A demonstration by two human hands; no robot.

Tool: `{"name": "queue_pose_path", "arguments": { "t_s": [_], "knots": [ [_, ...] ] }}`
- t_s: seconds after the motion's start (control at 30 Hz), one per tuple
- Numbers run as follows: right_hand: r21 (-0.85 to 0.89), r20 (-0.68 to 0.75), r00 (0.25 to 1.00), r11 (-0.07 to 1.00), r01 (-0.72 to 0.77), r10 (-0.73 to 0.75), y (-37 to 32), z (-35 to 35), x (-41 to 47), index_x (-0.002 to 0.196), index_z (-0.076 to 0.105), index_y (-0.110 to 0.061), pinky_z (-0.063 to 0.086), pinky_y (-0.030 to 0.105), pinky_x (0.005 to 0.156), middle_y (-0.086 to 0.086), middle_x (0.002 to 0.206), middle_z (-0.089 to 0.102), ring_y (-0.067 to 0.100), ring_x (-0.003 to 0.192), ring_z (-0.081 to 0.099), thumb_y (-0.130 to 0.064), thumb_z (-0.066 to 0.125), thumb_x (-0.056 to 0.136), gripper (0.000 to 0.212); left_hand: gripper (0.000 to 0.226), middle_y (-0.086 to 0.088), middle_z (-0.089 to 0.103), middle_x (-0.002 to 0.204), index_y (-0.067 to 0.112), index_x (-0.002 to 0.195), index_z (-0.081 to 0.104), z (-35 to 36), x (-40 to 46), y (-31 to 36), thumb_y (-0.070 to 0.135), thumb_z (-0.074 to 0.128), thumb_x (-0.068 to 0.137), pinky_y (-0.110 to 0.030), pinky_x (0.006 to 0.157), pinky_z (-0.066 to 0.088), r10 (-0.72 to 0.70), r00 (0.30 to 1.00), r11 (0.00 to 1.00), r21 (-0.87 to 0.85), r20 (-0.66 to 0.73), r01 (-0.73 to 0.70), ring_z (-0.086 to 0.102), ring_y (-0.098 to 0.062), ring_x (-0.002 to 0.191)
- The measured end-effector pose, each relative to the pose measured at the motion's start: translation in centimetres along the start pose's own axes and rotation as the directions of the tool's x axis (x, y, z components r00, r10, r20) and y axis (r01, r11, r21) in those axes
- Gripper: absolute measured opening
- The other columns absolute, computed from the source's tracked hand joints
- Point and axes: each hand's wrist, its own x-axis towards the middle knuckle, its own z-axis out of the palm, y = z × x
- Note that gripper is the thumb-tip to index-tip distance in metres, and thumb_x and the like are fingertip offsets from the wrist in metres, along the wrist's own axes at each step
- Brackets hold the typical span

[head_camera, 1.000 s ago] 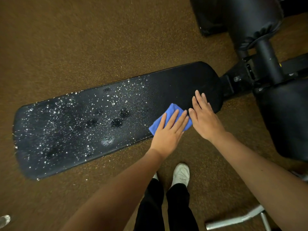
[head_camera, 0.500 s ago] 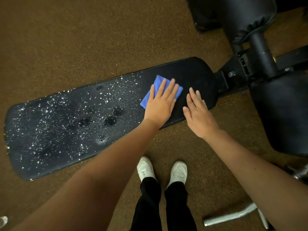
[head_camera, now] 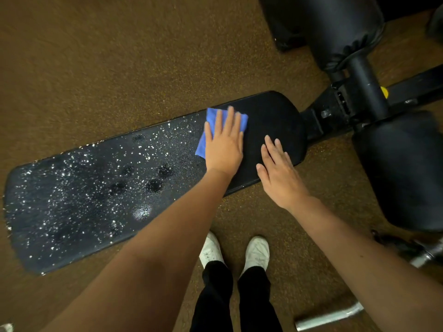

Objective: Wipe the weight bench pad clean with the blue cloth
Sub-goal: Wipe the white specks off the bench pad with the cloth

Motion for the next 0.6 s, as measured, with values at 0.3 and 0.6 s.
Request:
{"name": "queue_pose_path", "arguments": {
  "t_s": [0.3, 0.6],
  "knots": [
    [-0.018, -0.023, 1.0, 1.0, 0.02, -0.021, 0.2, 0.2, 0.0, 0.148, 0.014, -0.007, -0.001, 0.033, 0.113, 0.002, 0.158, -0.005, 0.017, 0.144, -0.01, -0.031, 0.028, 0.101, 0.055, 0.048, 0.001, 0.01, 0.156, 0.018, 0.148, 0.014, -0.4, 3.3, -3.1, 0.03, 0.02, 0.102, -0.044, 0.113, 0.007, -0.028, 1.0, 1.0, -0.004, 0.012, 0.028, 0.004, -0.021, 0.143],
    [-0.027, -0.018, 1.0, 1.0, -0.006, 0.006, -0.4, 0.4, 0.1, 0.148, 0.015, -0.007, 0.003, 0.04, 0.115, 0.006, 0.158, -0.003, 0.021, 0.144, -0.009, -0.032, 0.031, 0.1, 0.056, 0.049, -0.001, 0.008, 0.156, 0.019, 0.148, 0.011, -0.2, 0.5, -2.0, 0.031, 0.017, 0.1, -0.045, 0.114, 0.002, 0.118, 0.992, 0.991, 0.055, 0.032, -0.12, 0.002, -0.024, 0.144]
  ]
}}
